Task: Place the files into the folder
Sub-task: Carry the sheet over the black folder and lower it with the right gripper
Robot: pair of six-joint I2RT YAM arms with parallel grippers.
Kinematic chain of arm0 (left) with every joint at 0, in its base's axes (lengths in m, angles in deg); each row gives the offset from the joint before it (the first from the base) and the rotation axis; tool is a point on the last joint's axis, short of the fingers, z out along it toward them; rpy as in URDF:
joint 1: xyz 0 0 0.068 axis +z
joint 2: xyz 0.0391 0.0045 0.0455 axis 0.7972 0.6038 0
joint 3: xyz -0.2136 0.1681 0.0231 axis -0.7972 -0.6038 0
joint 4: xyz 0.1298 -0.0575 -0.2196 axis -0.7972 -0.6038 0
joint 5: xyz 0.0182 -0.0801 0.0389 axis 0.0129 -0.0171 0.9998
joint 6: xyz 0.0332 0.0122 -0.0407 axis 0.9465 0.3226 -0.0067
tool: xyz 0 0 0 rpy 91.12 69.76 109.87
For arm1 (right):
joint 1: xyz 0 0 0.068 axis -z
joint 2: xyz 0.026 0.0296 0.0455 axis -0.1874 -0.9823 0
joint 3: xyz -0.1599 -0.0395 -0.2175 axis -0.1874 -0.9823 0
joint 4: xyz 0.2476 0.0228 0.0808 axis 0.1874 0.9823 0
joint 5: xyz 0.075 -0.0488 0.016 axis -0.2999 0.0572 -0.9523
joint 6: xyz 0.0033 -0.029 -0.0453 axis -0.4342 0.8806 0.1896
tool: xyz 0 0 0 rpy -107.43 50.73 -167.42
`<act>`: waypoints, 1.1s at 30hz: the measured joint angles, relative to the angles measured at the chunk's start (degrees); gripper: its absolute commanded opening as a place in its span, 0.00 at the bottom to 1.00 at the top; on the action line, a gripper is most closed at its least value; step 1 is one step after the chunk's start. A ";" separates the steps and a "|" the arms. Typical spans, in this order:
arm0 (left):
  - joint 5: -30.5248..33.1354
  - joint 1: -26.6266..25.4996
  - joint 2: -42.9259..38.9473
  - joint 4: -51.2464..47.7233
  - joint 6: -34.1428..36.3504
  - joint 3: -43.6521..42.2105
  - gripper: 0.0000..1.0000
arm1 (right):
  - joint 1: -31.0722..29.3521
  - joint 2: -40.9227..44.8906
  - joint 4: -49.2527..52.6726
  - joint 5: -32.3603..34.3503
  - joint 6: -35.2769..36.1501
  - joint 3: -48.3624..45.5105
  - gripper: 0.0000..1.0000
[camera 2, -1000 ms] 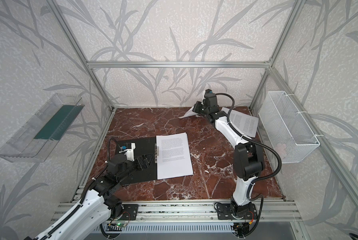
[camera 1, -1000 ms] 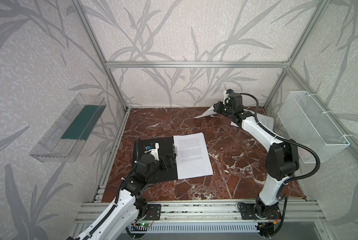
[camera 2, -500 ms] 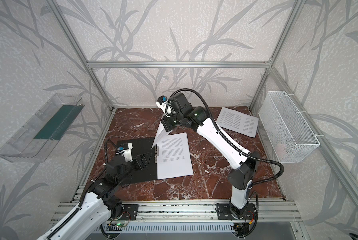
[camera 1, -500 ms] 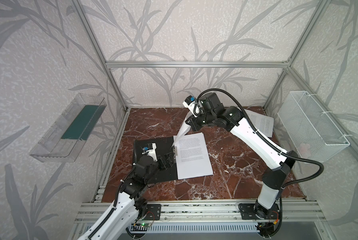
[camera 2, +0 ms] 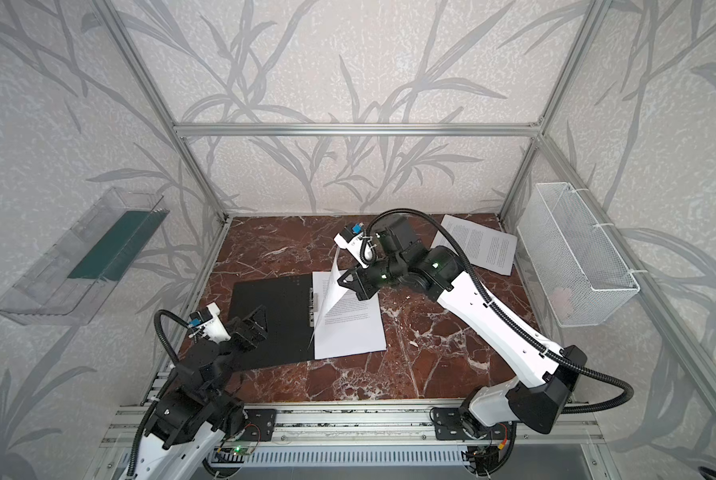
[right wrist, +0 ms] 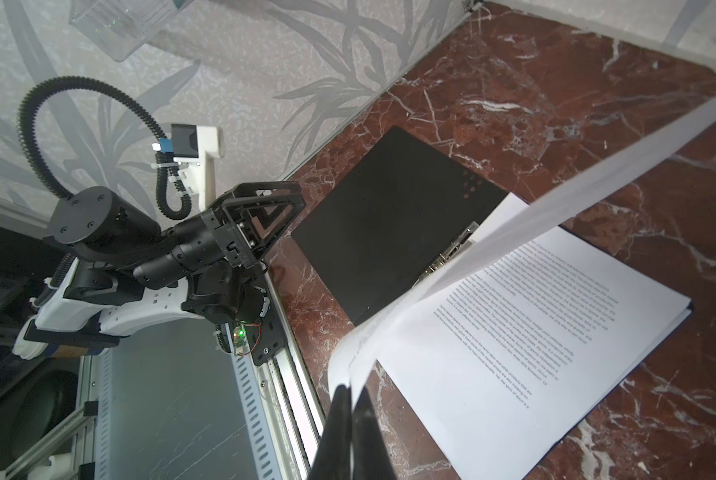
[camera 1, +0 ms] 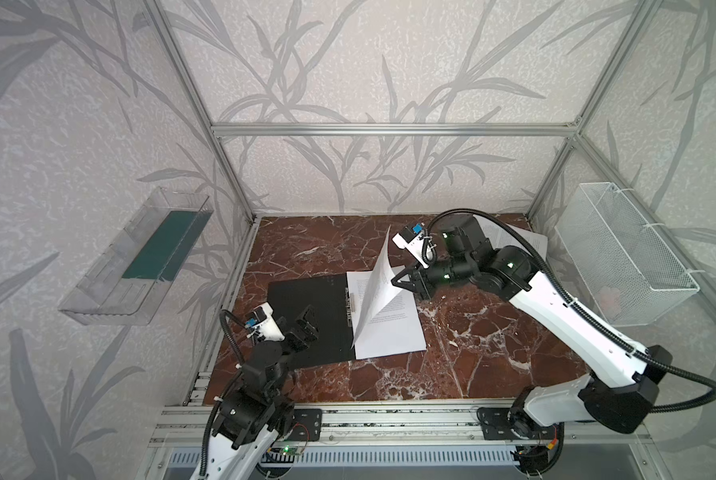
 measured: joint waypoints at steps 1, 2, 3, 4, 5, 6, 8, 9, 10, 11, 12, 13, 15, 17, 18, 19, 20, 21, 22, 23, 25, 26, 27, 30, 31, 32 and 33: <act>0.15 0.00 0.76 -0.04 0.00 0.00 0.99 | 1.36 -0.15 -0.55 -0.59 -0.48 -1.42 0.00; 0.17 0.00 1.64 -0.17 0.00 0.00 0.99 | 3.02 -0.35 -0.96 -1.20 -1.09 -3.13 0.00; 0.15 0.00 2.49 -0.28 0.00 0.00 0.99 | 4.61 -0.61 -1.01 -1.44 -1.46 -4.50 0.00; 0.13 0.00 3.17 -0.28 0.00 0.00 0.99 | 5.79 -0.96 -0.81 -1.33 -1.55 -5.42 0.00; 0.11 0.00 3.76 -0.28 0.00 0.00 0.99 | 6.93 -1.36 -0.46 -0.83 -1.49 -6.16 0.00; 0.07 0.00 4.13 -0.28 0.00 0.00 0.99 | 8.07 -1.88 0.13 0.24 -1.29 -6.56 0.00; 0.04 0.00 4.46 -0.26 0.00 0.00 0.99 | 9.53 -3.34 1.70 2.62 -0.48 -6.62 0.00; 0.00 0.00 4.52 -0.24 0.00 0.00 0.99 | 9.81 -4.20 2.67 3.80 0.09 -6.43 0.00; -0.02 0.00 4.55 -0.22 0.02 0.00 0.99 | 9.94 -5.46 3.96 5.25 0.79 -6.19 0.00; -0.09 0.00 4.55 -0.22 0.02 0.00 0.99 | 9.92 -6.62 5.01 6.73 1.38 -6.10 0.00; -0.11 0.00 4.55 -0.20 0.02 0.00 0.99 | 9.92 -7.56 5.92 8.35 1.77 -6.10 0.00; -0.20 0.00 4.57 -0.17 0.02 0.00 0.99 | 9.90 -8.46 6.88 10.05 2.14 -6.10 0.00; -0.55 0.00 4.72 -0.07 0.02 0.00 0.99 | 9.79 -9.92 8.57 13.75 2.75 -6.10 0.00; -0.87 0.00 5.33 0.37 0.02 0.00 0.99 | 9.75 -10.47 9.55 17.44 3.06 -6.10 0.00; -1.05 0.00 5.79 0.63 0.02 0.00 0.99 | 9.75 -10.54 9.88 19.17 3.26 -6.05 0.00; -1.11 0.00 6.16 0.79 0.04 0.00 0.99 | 9.73 -10.67 10.34 20.55 3.48 -5.90 0.00; -1.27 0.00 6.62 0.90 0.04 0.00 0.99 | 9.62 -10.97 10.99 21.97 3.80 -5.42 0.00; -1.46 0.00 7.04 1.05 0.04 0.00 0.99 | 9.46 -11.58 11.67 23.63 4.11 -4.57 0.00; -1.57 0.00 7.32 1.16 0.04 0.00 0.99 | 9.35 -12.39 12.37 25.31 4.48 -3.50 0.00; -1.70 0.00 7.56 1.27 0.07 0.00 0.99 | 9.14 -13.46 13.18 27.08 4.98 -2.14 0.00; -2.01 0.00 7.80 1.55 0.07 -0.02 0.99 | 8.76 -15.37 14.05 30.29 5.73 -0.04 0.00; -2.08 0.00 7.85 1.73 0.07 -0.02 0.99 | 8.57 -16.28 14.34 32.00 6.29 0.83 0.00; -2.14 0.00 7.87 2.01 0.07 -0.02 0.99 | 8.26 -17.05 14.27 33.75 6.95 1.20 0.00; -2.51 0.00 8.74 2.80 0.11 -0.02 0.99 | 7.41 -18.43 13.68 38.45 10.12 1.11 0.00; -2.58 0.00 9.20 2.99 0.11 -0.02 0.99 | 7.13 -18.49 12.98 39.45 11.56 0.70 0.00; -2.73 0.00 9.81 3.19 0.13 -0.02 0.99 | 6.88 -18.49 11.98 40.37 13.29 0.11 0.00; -2.89 0.00 10.36 3.30 0.13 -0.02 0.99 | 6.73 -18.43 10.60 41.13 14.95 -0.68 0.00</act>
